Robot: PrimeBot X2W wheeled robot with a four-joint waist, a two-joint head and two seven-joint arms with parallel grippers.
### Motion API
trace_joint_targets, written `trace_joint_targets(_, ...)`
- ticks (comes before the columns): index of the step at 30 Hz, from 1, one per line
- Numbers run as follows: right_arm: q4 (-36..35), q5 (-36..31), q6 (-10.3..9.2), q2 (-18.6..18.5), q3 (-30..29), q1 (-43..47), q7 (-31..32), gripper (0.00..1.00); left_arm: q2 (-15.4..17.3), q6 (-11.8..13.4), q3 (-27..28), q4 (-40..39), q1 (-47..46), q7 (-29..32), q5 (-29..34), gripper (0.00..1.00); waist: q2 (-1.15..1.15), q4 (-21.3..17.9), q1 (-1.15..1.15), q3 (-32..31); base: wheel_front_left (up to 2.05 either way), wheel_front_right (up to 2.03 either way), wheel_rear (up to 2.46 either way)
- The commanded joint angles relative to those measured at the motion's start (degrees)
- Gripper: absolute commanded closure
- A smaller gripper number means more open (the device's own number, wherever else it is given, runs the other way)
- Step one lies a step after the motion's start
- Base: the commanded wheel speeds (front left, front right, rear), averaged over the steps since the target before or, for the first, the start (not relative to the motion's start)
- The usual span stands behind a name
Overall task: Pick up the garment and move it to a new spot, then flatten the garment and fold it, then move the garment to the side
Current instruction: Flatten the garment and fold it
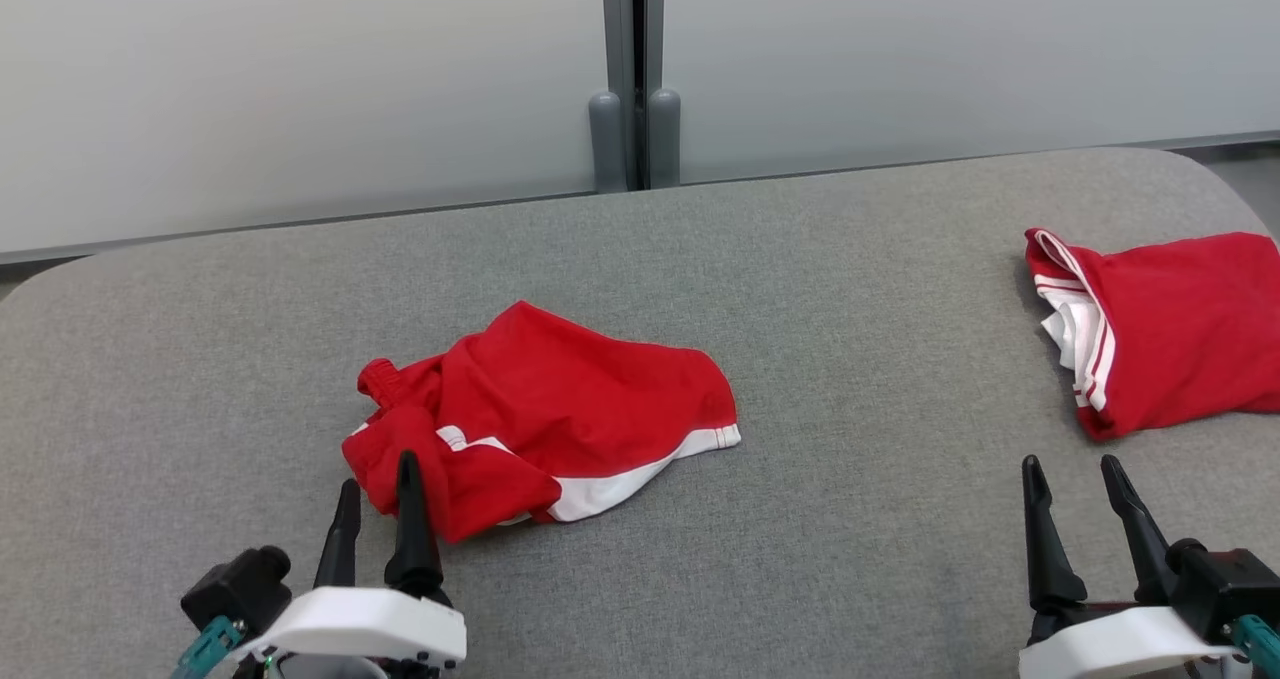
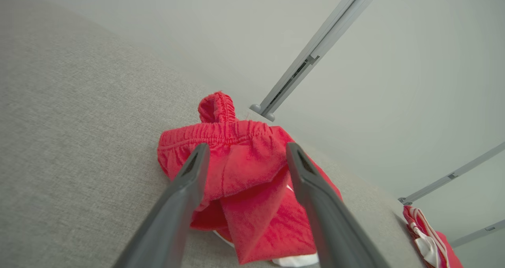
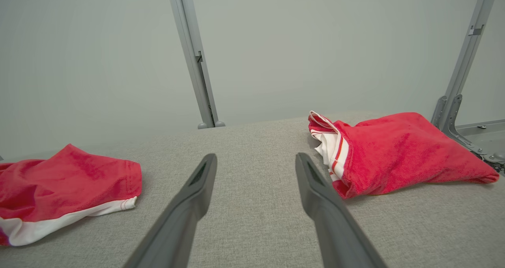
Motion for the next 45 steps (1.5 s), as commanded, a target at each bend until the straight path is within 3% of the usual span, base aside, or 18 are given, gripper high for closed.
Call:
trace_joint_targets(1, 0.1, -0.3, -0.01, -0.3, -0.4, 0.9, 0.0, 0.00, 0.3, -0.4, 0.7, -1.1, 1.9, -0.1, 2.1, 0.00, 0.00, 0.3, 0.00, -1.2, 0.00, 0.00, 0.00)
trace_joint_targets(10, -0.8, -1.0, -0.01, -0.3, -1.3, 2.4, 0.0, 0.00, 2.4, -1.2, 5.2, -9.9, 8.1, -0.1, 17.1, 0.00, 0.00, 0.9, 0.00, -3.4, 0.00, 0.00, 0.00)
trace_joint_targets(19, -1.8, -3.2, -0.01, -0.3, -1.5, 3.3, 0.0, 0.00, 3.2, -2.8, 8.6, -11.6, 14.4, -0.1, 27.7, 0.00, 0.00, 1.0, 0.00, -4.3, 0.00, 0.00, 0.00)
trace_joint_targets(25, -2.1, -4.1, -0.01, -0.3, -2.2, 3.3, 0.0, 0.00, 2.7, -6.0, 9.8, -12.5, 13.4, -0.1, 31.9, 0.00, 0.00, 1.2, 0.00, -4.1, 0.00, 0.00, 0.00)
trace_joint_targets(28, -2.2, -4.3, -0.01, -0.3, -1.8, 2.3, 0.0, 0.00, 3.2, -8.1, 7.8, -12.4, 9.6, -0.1, 34.5, 0.00, 0.00, 0.7, 0.00, -3.4, 0.00, 0.00, 0.00)
trace_joint_targets(33, -1.8, -3.1, -0.01, -0.3, -1.0, 1.8, 0.0, 0.00, 4.4, -11.5, 3.8, -7.0, -0.3, 2.8, 36.5, 0.00, 0.00, -1.1, 0.00, -2.1, 0.00, 0.00, 0.00)
trace_joint_targets(38, -1.1, -1.9, -0.01, -0.3, 0.6, 1.0, 0.0, 0.00, 5.9, -11.9, 2.7, 3.5, -7.7, 7.6, 38.1, 0.00, 0.00, -3.8, 0.00, -0.6, 0.00, 0.00, 0.00)
trace_joint_targets(45, -0.8, -0.8, -0.01, -0.3, -0.3, 0.6, 0.0, 0.00, 8.1, -11.9, 2.8, 14.6, -9.2, 12.9, 37.5, 0.00, 0.00, -6.0, 0.00, 1.3, 0.00, 0.00, 0.00)
